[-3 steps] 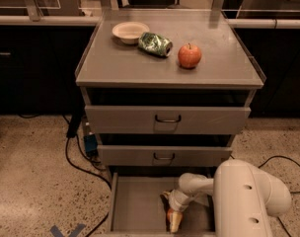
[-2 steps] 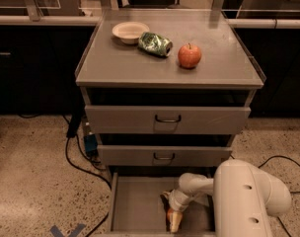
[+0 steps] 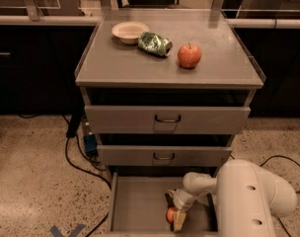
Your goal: Pick orange from bottom drawer and place on counter
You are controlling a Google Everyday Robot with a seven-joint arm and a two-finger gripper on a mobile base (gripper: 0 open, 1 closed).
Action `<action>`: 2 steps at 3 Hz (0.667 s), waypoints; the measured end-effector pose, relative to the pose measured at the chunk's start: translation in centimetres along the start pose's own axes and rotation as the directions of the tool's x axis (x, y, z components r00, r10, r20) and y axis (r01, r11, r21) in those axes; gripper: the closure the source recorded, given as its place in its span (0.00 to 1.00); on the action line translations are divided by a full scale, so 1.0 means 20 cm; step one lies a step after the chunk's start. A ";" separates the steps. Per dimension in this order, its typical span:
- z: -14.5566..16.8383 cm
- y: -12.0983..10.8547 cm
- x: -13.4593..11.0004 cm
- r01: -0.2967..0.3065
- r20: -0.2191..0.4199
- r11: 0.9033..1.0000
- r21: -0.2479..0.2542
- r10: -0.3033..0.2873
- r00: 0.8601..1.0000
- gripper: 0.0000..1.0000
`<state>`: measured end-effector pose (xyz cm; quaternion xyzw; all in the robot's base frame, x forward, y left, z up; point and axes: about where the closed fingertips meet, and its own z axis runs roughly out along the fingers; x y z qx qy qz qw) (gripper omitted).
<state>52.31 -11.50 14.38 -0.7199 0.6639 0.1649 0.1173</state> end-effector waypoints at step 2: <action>0.05 -0.01 0.00 0.000 -0.002 1.000 -0.011 0.000 1.000 0.00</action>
Offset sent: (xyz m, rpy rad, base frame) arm 0.0071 0.0058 -0.0307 -0.0025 0.0178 0.0131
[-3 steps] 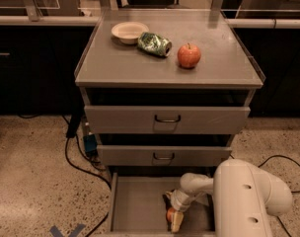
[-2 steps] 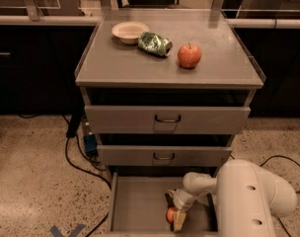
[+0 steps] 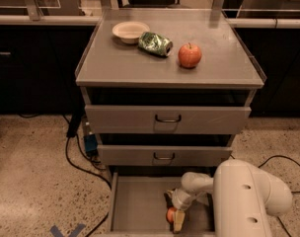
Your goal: Pick orange from bottom drawer and place on counter
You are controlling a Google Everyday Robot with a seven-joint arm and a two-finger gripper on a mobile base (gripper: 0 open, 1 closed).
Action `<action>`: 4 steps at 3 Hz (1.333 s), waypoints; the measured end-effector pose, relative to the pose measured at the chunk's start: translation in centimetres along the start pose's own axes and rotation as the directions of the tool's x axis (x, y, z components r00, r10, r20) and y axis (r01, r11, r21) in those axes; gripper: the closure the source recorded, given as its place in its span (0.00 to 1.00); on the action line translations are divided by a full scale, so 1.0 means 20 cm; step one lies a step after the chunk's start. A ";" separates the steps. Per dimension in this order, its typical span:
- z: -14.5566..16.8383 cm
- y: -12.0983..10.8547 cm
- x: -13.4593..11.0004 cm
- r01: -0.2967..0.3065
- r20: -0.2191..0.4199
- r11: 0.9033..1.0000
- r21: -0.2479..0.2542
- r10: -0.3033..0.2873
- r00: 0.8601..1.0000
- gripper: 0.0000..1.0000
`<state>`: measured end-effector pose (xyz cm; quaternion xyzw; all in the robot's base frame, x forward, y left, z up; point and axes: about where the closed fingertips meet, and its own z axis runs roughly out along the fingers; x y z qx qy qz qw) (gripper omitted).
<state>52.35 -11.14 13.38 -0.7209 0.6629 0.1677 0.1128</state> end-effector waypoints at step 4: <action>0.07 -0.06 0.01 0.044 0.020 0.999 0.004 -0.044 0.999 0.00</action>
Offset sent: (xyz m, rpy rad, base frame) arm 0.0103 -0.0019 0.0230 0.0042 -0.0468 0.0077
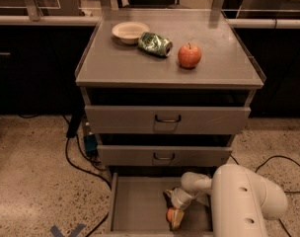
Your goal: Pick orange from bottom drawer and place on counter
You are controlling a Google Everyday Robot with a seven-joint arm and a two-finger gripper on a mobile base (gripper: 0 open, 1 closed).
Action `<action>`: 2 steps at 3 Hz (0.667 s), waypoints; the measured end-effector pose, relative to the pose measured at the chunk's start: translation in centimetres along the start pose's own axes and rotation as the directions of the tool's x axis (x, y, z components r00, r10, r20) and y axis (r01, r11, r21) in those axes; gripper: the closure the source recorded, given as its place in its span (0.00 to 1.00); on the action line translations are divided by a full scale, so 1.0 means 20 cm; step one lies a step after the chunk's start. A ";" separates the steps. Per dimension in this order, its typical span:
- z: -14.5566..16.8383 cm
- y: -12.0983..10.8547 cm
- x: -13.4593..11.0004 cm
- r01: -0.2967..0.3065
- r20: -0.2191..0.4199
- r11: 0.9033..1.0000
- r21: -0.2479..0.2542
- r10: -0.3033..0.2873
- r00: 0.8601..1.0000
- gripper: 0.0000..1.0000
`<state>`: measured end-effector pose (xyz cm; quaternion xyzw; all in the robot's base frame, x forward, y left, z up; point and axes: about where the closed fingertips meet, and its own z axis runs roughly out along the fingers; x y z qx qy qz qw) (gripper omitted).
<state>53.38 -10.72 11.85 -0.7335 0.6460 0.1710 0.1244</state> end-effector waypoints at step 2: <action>0.04 0.12 0.05 -0.064 0.029 0.997 -0.051 0.066 0.997 0.00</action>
Offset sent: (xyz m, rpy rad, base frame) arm -0.0309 -0.0194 -0.0146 0.0321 0.1272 -0.0849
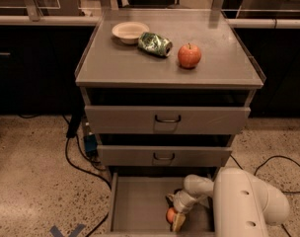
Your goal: Pick orange from bottom drawer and place on counter
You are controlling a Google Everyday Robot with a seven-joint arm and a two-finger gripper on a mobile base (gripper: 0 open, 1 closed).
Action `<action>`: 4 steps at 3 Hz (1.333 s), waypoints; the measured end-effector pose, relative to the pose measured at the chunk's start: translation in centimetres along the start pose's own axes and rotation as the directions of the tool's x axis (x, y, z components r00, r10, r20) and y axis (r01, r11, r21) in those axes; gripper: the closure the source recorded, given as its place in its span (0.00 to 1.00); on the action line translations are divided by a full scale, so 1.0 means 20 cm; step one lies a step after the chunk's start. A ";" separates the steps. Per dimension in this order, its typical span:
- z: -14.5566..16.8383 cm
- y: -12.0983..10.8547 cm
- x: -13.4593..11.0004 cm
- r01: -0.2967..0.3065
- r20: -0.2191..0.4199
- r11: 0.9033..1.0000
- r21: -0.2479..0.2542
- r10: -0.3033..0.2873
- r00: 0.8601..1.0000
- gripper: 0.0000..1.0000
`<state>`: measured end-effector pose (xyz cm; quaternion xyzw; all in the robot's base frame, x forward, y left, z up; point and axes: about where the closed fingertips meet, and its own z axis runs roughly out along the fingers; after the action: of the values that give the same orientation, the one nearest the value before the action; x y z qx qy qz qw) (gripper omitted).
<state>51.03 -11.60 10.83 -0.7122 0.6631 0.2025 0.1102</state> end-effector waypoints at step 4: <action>0.00 0.01 0.00 -0.006 0.003 1.000 -0.004 0.006 1.000 1.00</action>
Offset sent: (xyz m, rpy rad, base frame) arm -0.0012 -0.0005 -0.0007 0.0017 0.0061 -0.0036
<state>50.89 -11.64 10.76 -0.7103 0.6645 0.2051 0.1091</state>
